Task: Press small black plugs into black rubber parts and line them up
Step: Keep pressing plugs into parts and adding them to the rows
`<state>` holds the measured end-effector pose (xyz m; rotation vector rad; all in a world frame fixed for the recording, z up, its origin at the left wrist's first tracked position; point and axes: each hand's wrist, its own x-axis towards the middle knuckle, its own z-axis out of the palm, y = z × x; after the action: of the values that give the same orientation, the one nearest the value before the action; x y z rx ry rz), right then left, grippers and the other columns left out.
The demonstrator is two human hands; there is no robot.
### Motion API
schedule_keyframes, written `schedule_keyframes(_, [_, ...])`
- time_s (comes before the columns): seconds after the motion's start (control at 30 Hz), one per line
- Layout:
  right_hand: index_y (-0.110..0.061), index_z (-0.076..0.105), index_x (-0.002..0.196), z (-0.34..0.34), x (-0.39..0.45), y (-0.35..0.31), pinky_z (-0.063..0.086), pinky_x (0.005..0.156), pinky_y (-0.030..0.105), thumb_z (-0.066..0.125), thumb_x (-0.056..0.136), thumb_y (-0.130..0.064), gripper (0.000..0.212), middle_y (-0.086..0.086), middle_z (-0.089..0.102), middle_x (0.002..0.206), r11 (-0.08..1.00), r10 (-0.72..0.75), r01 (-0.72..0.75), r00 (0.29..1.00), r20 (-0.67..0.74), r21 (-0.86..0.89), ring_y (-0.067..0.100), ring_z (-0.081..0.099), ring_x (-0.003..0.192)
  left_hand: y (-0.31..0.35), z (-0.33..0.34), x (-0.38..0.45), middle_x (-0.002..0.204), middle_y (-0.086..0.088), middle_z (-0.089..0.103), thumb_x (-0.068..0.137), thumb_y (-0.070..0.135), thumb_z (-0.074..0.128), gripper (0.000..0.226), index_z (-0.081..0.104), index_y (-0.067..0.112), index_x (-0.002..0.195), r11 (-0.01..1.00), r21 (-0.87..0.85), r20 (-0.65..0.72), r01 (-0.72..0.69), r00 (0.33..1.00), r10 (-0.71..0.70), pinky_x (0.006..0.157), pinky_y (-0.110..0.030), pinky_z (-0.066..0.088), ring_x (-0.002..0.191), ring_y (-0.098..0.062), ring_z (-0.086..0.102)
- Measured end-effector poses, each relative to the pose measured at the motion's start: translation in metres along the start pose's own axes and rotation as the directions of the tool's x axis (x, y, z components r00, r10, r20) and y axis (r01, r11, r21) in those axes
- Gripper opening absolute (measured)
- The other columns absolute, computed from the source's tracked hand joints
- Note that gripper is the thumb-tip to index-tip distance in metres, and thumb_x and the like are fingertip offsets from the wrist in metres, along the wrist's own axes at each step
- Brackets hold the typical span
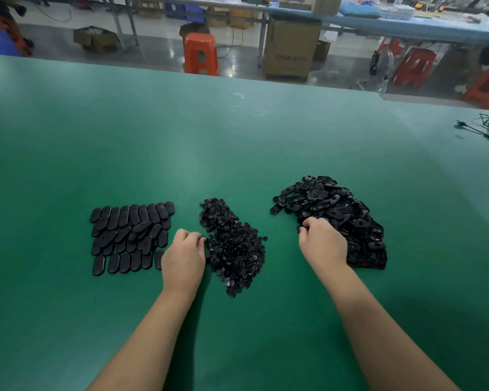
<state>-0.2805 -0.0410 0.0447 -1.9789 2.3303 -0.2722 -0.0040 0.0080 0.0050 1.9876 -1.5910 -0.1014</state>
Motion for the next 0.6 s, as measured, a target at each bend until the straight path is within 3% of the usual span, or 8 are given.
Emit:
schedule_keyframes(0.13, [-0.016,0.066,0.117,0.000,0.011,0.003,0.042,0.067,0.030,0.048,0.103,-0.046,0.037,0.005,0.055,0.112,0.989,-0.004,0.014,0.998,0.066,-0.150,0.026,0.066,0.091,0.000,-0.002,0.001,0.083,0.001,0.056,0.096,0.023,0.066,0.014,0.067,0.011,0.088,1.000,-0.007,0.014,-0.011,1.000,0.011,0.047,-0.030,0.042,0.056,-0.019,0.052])
schedule_keyframes(0.27, [-0.017,0.066,0.113,-0.001,0.016,0.000,0.042,0.067,0.029,0.053,0.101,-0.049,0.037,0.005,0.055,0.112,0.980,-0.013,0.033,0.995,0.100,-0.199,0.025,0.065,0.089,0.001,-0.002,0.001,0.079,0.003,0.057,0.097,0.024,0.065,0.015,0.062,0.014,0.086,0.999,0.017,0.023,-0.049,0.999,0.048,0.046,-0.027,0.033,0.057,-0.016,0.051])
schedule_keyframes(0.6, [-0.024,0.064,0.106,-0.001,0.017,-0.006,0.045,0.072,0.031,0.064,0.096,-0.034,0.014,0.000,0.059,0.113,0.998,-0.056,0.058,0.994,0.094,-0.018,0.022,0.060,0.101,-0.001,-0.001,0.001,0.077,0.007,0.057,0.098,0.024,0.063,0.016,0.058,0.016,0.085,0.995,-0.085,0.000,-0.046,0.999,0.046,0.050,-0.032,0.043,0.061,-0.013,0.053])
